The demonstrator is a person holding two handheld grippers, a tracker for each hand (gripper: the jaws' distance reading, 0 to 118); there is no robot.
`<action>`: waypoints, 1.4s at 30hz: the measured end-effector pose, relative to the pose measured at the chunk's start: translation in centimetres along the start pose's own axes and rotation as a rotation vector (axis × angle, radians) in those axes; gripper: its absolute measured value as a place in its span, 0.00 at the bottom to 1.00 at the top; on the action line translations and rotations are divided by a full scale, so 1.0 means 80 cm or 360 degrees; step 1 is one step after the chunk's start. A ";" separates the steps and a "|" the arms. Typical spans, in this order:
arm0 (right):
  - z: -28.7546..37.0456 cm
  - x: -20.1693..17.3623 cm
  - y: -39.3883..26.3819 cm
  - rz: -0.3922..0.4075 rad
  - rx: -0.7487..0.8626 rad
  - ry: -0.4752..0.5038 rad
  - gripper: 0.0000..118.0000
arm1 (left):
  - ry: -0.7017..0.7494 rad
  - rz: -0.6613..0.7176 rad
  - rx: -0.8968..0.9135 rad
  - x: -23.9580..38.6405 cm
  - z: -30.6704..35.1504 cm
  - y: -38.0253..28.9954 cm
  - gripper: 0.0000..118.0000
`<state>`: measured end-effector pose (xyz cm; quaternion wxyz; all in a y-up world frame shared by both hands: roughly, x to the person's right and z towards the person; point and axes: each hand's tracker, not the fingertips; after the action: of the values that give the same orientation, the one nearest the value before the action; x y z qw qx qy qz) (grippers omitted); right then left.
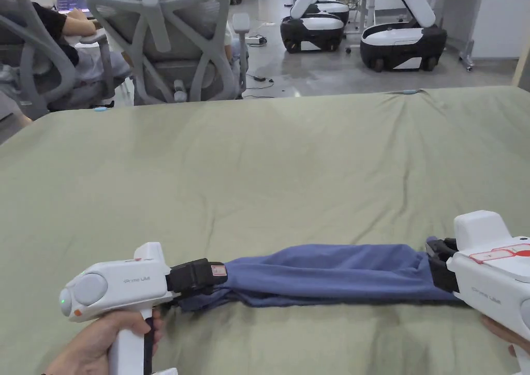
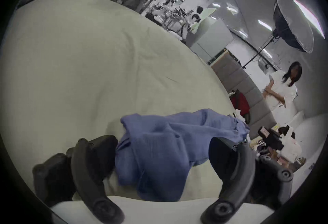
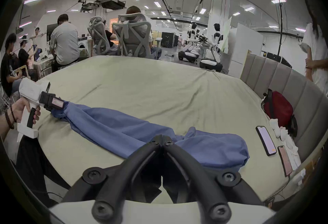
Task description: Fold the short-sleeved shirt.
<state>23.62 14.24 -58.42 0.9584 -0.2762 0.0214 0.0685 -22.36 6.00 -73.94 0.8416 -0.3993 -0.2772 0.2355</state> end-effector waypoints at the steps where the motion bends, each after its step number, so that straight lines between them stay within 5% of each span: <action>1: -0.001 -0.002 -0.001 0.0002 0.0001 0.0001 0.00 | -0.0012 0.0033 0.0055 -0.001 0.001 0.002 0.77; 3: -0.001 -0.004 -0.001 0.0004 -0.0007 0.0009 0.00 | 0.0048 0.0008 0.0093 0.005 -0.005 -0.002 0.32; 4: -0.002 -0.005 -0.001 0.0003 -0.0011 0.0012 0.00 | 0.0067 0.0016 0.0056 0.006 -0.014 -0.003 0.22; 7: -0.002 -0.006 -0.004 -0.0004 -0.0025 0.0018 0.00 | 0.0093 -0.0059 0.0024 0.014 -0.024 -0.005 0.16; 17: 0.000 -0.004 -0.002 0.0000 -0.0028 -0.0008 0.00 | 0.0149 -0.0088 0.0129 -0.010 0.020 0.016 0.13; 26: -0.011 -0.012 -0.001 0.0006 -0.0025 0.0005 0.00 | 0.0602 0.0007 0.0327 -0.092 0.111 0.048 0.13; 35: -0.018 -0.022 -0.001 0.0010 -0.0041 0.0055 0.00 | 0.0054 -0.0030 0.0321 0.008 0.106 0.035 0.13; 42: -0.014 -0.017 -0.006 -0.0001 -0.0046 0.0062 0.00 | -0.0144 -0.0153 0.0025 0.118 -0.008 0.009 0.13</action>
<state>22.31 13.11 -58.99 0.9538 -0.2913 0.0390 0.0632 -15.13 11.88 -72.21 0.8417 -0.3679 -0.3318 0.2149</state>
